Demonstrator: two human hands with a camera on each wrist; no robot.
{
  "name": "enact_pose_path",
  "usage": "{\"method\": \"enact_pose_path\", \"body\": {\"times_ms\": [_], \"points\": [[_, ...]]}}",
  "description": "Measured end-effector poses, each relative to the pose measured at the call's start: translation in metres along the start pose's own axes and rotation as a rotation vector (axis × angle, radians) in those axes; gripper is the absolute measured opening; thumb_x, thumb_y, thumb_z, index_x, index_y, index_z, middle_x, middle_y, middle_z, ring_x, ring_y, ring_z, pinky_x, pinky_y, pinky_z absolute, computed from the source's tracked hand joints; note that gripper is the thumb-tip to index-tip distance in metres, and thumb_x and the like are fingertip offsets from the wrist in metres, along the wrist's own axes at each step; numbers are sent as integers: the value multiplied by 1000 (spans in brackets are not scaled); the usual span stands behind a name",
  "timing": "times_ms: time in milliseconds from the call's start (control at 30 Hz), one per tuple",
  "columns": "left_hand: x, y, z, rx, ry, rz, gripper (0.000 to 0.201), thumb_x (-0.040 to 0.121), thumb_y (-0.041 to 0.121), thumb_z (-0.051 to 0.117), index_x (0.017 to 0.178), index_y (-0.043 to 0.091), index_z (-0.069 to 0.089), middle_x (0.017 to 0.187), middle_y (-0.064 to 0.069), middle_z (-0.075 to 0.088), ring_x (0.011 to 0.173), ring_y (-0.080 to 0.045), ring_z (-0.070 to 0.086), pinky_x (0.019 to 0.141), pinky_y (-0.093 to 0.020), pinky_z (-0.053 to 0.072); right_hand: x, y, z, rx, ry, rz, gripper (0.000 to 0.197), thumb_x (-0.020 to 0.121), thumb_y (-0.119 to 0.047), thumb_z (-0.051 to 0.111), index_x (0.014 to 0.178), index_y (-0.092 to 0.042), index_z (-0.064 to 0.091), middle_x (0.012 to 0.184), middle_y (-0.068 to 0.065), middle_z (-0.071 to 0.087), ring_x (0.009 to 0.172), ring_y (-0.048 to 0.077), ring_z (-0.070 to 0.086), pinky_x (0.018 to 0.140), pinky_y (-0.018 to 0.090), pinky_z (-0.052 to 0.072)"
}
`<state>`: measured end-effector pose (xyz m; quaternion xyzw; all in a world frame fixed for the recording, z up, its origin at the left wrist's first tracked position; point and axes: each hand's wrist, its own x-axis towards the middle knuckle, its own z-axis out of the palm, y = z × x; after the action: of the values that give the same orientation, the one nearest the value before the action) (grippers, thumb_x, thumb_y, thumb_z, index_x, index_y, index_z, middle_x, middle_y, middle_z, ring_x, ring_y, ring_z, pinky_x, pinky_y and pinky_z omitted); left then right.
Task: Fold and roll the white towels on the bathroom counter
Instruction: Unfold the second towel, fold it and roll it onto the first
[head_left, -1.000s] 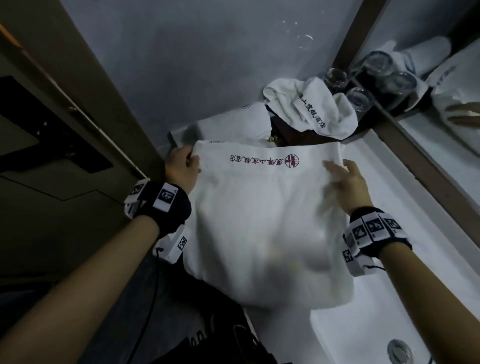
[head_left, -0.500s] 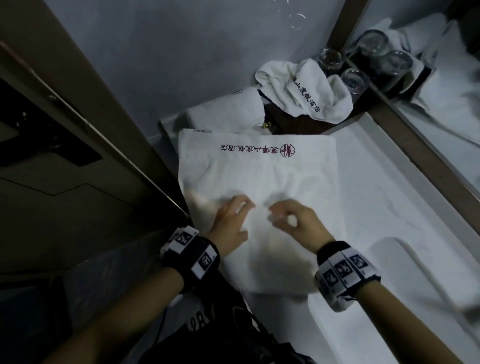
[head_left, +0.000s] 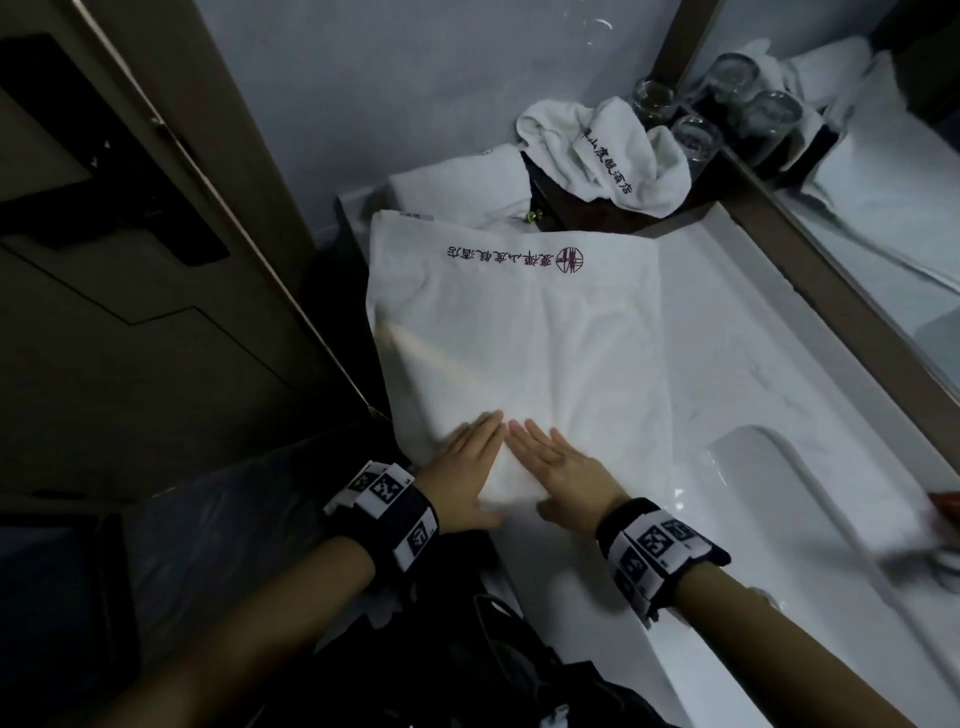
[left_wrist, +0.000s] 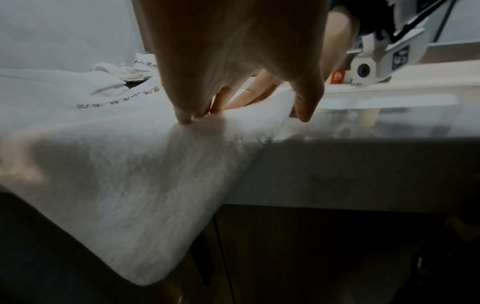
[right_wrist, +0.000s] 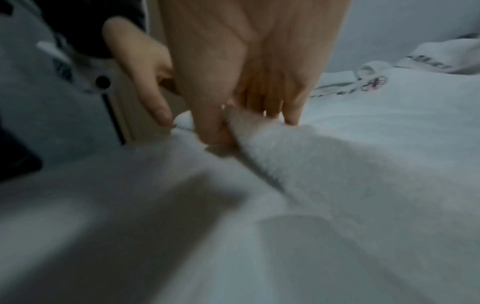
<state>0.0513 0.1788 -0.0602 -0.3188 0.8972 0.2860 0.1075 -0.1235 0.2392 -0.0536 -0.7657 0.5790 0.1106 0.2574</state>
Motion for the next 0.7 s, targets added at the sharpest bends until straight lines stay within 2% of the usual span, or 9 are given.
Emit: {"method": "enact_pose_path", "body": {"times_ms": [100, 167, 233, 333, 400, 467, 533, 600, 700], "points": [[-2, 7, 5, 58, -21, -46, 98, 81, 46, 56, 145, 4, -5, 156, -10, -14, 144, -18, -14, 119, -33, -7, 1, -13, -3, -186, 148, 11, 74, 77, 6, 57, 142, 1, 23, 151, 21, 25, 140, 32, 28, 115, 38, 23], [-3, 12, 6, 103, -8, -54, 91, 84, 48, 50, 145, 4, -1, 157, -12, -10, 145, -19, -10, 119, -35, -7, -1, -16, -16, -46, 98, 82, 61, 87, -5, 51, 143, -9, 28, 149, 16, 35, 134, 30, 38, 109, 39, 34], [-6, 15, 3, 155, 43, -41, 79, 87, 41, 47, 144, 1, 10, 157, -12, 7, 145, -20, 5, 119, -34, -6, -6, -13, -32, 83, 113, 134, 44, 87, -11, 48, 131, -12, 45, 129, 14, 55, 115, 33, 54, 92, 39, 44], [-11, 13, -3, 120, 211, -99, 49, 85, 20, 50, 130, 5, 38, 137, -14, 47, 130, -23, 39, 117, -29, 1, -19, -8, -43, 106, 220, 138, 34, 86, -14, 48, 120, -11, 51, 113, 11, 61, 99, 35, 59, 79, 39, 44], [-14, 10, -8, 120, 297, -198, 36, 79, 11, 51, 115, 7, 49, 116, -12, 60, 113, -27, 51, 116, -30, 11, -27, -5, -41, 61, 244, 171, 32, 88, -16, 47, 119, -12, 50, 111, 8, 59, 97, 33, 60, 73, 35, 43], [-18, 8, -13, 114, 312, -285, 30, 77, 4, 48, 106, 8, 52, 109, -12, 61, 106, -30, 52, 103, -34, 29, -33, 2, -41, 26, 290, 258, 30, 86, -13, 49, 115, -14, 52, 107, 6, 60, 97, 30, 61, 67, 31, 38], [-24, -1, -21, 58, 324, -309, 34, 77, -1, 47, 109, 5, 54, 114, -15, 59, 107, -32, 52, 89, -37, 38, -40, 13, -45, 16, 300, 376, 29, 82, -11, 52, 110, -15, 55, 106, 6, 63, 100, 29, 61, 68, 30, 38], [-32, -19, -32, -55, 365, -335, 34, 80, -1, 47, 111, 2, 57, 117, -20, 59, 109, -34, 54, 90, -41, 42, -47, 26, -52, 46, 316, 489, 25, 79, -13, 58, 104, -16, 59, 102, 8, 66, 97, 31, 61, 67, 30, 37], [-49, -44, -53, -155, 460, -358, 21, 81, 14, 42, 71, 3, 57, 87, -26, 63, 85, -39, 61, 73, -45, 47, -57, 41, -67, 184, 458, 628, 14, 73, -14, 61, 86, -16, 64, 84, 11, 67, 83, 35, 61, 64, 30, 35]]}}
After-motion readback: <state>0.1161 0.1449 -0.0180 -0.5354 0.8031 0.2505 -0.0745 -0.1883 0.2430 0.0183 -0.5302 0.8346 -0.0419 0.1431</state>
